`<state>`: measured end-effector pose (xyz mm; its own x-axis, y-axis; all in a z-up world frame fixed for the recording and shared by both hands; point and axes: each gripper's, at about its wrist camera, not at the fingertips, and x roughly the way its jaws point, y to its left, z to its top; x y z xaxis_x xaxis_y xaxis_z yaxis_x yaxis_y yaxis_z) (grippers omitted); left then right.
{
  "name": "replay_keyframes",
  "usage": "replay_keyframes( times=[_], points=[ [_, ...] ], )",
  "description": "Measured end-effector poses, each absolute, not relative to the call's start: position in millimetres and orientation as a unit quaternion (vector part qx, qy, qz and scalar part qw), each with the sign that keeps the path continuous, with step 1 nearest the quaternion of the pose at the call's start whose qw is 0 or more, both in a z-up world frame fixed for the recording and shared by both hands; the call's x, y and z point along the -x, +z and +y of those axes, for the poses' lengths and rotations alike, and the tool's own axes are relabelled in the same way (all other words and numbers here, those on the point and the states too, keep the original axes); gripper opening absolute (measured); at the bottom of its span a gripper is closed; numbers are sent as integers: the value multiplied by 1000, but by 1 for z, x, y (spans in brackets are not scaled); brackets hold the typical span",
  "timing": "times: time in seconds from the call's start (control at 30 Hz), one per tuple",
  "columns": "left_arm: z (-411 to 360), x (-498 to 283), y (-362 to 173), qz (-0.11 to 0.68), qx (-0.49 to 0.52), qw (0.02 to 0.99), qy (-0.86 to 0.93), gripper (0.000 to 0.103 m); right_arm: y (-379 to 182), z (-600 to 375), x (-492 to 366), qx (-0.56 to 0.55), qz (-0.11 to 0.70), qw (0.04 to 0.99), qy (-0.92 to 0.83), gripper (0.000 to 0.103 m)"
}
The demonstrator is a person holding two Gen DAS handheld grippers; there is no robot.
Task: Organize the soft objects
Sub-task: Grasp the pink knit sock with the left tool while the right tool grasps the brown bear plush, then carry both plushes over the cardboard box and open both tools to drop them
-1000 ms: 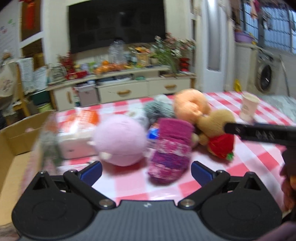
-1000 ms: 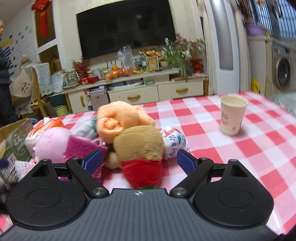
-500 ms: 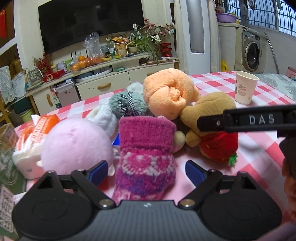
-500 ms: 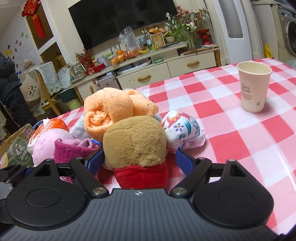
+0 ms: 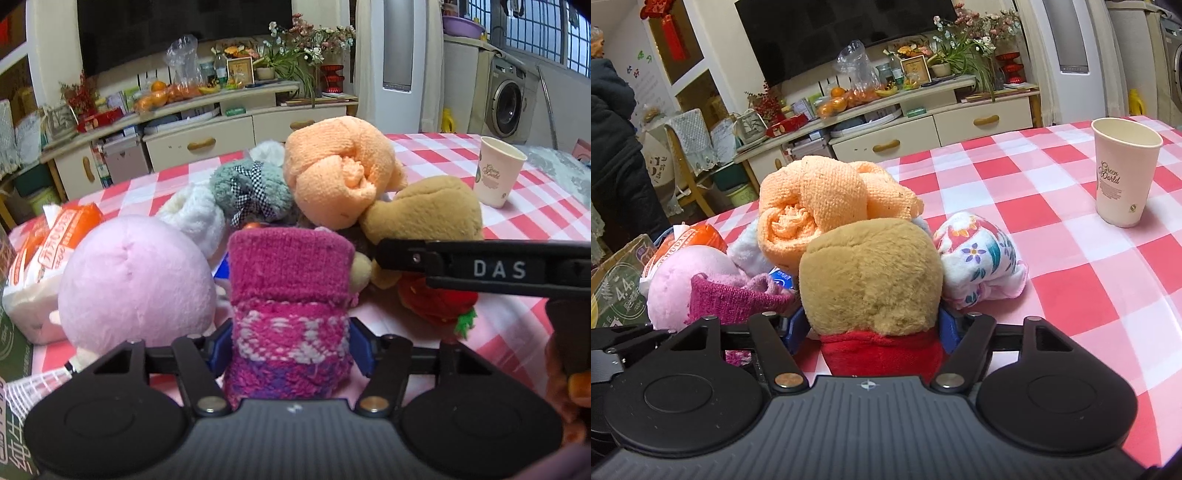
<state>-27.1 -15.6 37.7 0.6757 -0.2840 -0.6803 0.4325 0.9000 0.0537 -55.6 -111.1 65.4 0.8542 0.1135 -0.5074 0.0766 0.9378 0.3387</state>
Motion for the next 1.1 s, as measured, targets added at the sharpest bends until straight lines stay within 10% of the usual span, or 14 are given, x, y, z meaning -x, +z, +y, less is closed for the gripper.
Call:
replay_keyframes(
  times=[1.1],
  points=[
    [71, 63, 101, 270, -13, 944, -191, 59, 86, -91, 61, -210, 227, 950, 51, 83]
  ],
)
